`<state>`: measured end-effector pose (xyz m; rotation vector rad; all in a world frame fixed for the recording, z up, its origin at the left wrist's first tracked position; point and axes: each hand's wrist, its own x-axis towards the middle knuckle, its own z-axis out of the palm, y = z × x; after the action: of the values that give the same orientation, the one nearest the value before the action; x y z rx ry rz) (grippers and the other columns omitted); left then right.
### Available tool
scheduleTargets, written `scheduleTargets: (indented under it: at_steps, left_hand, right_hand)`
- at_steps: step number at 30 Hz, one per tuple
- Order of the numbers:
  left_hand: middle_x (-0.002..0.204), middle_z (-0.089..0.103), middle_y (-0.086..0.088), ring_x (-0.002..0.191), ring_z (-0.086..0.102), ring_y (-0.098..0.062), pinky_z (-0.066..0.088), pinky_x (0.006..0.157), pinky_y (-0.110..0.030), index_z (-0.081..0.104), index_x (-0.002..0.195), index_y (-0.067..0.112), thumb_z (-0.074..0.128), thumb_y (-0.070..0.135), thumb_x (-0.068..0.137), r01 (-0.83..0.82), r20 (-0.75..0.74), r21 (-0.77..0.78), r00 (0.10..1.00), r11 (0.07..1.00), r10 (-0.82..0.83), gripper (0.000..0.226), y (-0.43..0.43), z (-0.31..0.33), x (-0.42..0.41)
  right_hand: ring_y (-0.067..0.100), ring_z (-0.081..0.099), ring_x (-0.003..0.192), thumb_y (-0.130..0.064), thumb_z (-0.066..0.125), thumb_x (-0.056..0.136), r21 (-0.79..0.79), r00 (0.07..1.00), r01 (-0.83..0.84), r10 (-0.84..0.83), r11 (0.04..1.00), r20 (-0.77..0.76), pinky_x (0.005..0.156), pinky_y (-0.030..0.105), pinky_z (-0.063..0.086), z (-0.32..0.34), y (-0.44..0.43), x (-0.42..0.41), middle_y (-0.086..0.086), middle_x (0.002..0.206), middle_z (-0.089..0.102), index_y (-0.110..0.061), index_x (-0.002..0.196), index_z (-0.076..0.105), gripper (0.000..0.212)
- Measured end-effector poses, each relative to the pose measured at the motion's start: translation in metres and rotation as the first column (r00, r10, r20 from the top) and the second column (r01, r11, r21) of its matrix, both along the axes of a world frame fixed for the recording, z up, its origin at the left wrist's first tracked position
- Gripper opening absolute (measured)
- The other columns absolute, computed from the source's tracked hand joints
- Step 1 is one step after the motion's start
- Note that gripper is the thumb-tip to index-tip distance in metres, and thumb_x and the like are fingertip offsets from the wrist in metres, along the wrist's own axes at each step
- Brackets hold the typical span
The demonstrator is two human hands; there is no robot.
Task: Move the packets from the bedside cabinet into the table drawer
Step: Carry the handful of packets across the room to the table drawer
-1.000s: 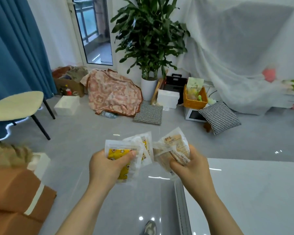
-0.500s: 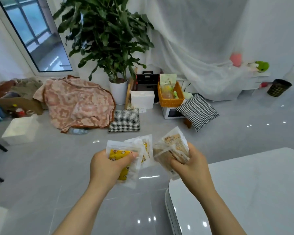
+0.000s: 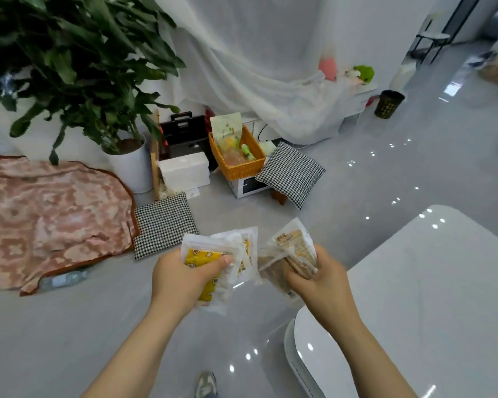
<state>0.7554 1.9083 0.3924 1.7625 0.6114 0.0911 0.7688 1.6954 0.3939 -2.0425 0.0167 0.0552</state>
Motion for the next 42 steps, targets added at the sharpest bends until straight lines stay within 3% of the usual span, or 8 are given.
scheduleTargets:
  at_steps: [6,15,23,26,31,35,38,42]
  left_hand:
    - [0.064,0.073,0.003,0.064,0.071,-0.014,0.058,0.063,-0.034,0.073,0.067,0.018,0.087,0.026,0.062,0.176,-0.046,0.004,0.983,0.984,-0.176,0.017,0.022,-0.009,0.083]
    - [0.066,0.073,0.001,0.066,0.071,-0.016,0.06,0.061,-0.037,0.073,0.07,0.018,0.087,0.033,0.06,0.398,-0.114,0.05,0.913,0.916,-0.391,0.022,-0.001,-0.026,0.22]
    - [0.066,0.072,0.003,0.066,0.069,-0.013,0.058,0.063,-0.032,0.07,0.069,0.02,0.085,0.039,0.062,0.56,-0.179,0.155,0.826,0.814,-0.534,0.025,-0.043,-0.024,0.343]
    - [0.067,0.071,0.004,0.067,0.069,-0.014,0.057,0.065,-0.033,0.069,0.069,0.021,0.086,0.039,0.061,0.61,-0.204,0.141,0.789,0.78,-0.58,0.025,-0.058,-0.025,0.38]
    - [0.065,0.072,0.001,0.067,0.07,-0.017,0.057,0.063,-0.036,0.071,0.068,0.017,0.088,0.037,0.058,0.683,-0.196,0.099,0.727,0.724,-0.659,0.028,-0.078,-0.035,0.447]
    - [0.062,0.07,0.002,0.061,0.066,-0.01,0.046,0.051,-0.02,0.069,0.066,0.018,0.087,0.035,0.061,0.783,-0.172,0.129,0.622,0.609,-0.764,0.025,-0.099,-0.038,0.511]
    - [0.063,0.07,-0.002,0.061,0.067,-0.012,0.051,0.053,-0.025,0.069,0.066,0.014,0.086,0.033,0.062,0.846,-0.16,0.134,0.532,0.515,-0.832,0.026,-0.114,-0.035,0.561]
    - [0.065,0.07,-0.005,0.065,0.068,-0.018,0.055,0.062,-0.032,0.069,0.067,0.009,0.085,0.035,0.064,0.912,-0.179,0.155,0.404,0.38,-0.897,0.03,-0.138,-0.03,0.62]
  right_hand:
    - [0.01,0.064,0.073,-0.017,0.069,0.075,-0.002,0.985,0.164,-0.164,0.986,-0.054,0.066,0.034,0.056,-0.006,0.021,0.044,-0.012,0.081,0.068,-0.035,0.088,0.064,0.023]
    - [0.01,0.065,0.073,-0.017,0.07,0.075,-0.01,0.919,0.38,-0.379,0.925,-0.112,0.069,0.039,0.057,-0.029,0.001,0.138,-0.009,0.079,0.069,-0.034,0.088,0.063,0.023]
    - [0.004,0.065,0.075,-0.018,0.071,0.075,0.01,0.861,0.499,-0.495,0.866,-0.113,0.069,0.031,0.058,-0.029,-0.033,0.237,-0.015,0.079,0.068,-0.042,0.083,0.059,0.028]
    - [0.004,0.065,0.075,-0.019,0.07,0.075,0.009,0.818,0.568,-0.562,0.823,-0.122,0.069,0.032,0.058,-0.03,-0.047,0.262,-0.015,0.08,0.068,-0.039,0.09,0.061,0.027]
    - [0.001,0.066,0.076,-0.027,0.073,0.075,0.013,0.756,0.647,-0.639,0.763,-0.142,0.065,0.022,0.055,-0.036,-0.06,0.299,-0.014,0.083,0.069,-0.038,0.092,0.061,0.024]
    - [0.0,0.066,0.076,-0.029,0.073,0.072,0.005,0.675,0.732,-0.724,0.681,-0.143,0.062,0.02,0.053,-0.042,-0.062,0.338,-0.014,0.082,0.069,-0.037,0.092,0.061,0.024]
    - [0.0,0.065,0.074,-0.037,0.071,0.068,0.013,0.611,0.789,-0.782,0.615,-0.125,0.061,0.018,0.054,-0.039,-0.058,0.372,-0.021,0.083,0.068,-0.039,0.086,0.061,0.021]
    - [-0.002,0.063,0.068,-0.026,0.074,0.074,0.013,0.51,0.859,-0.852,0.512,-0.119,0.055,0.009,0.046,-0.032,-0.054,0.41,-0.021,0.077,0.067,-0.037,0.082,0.061,0.019]
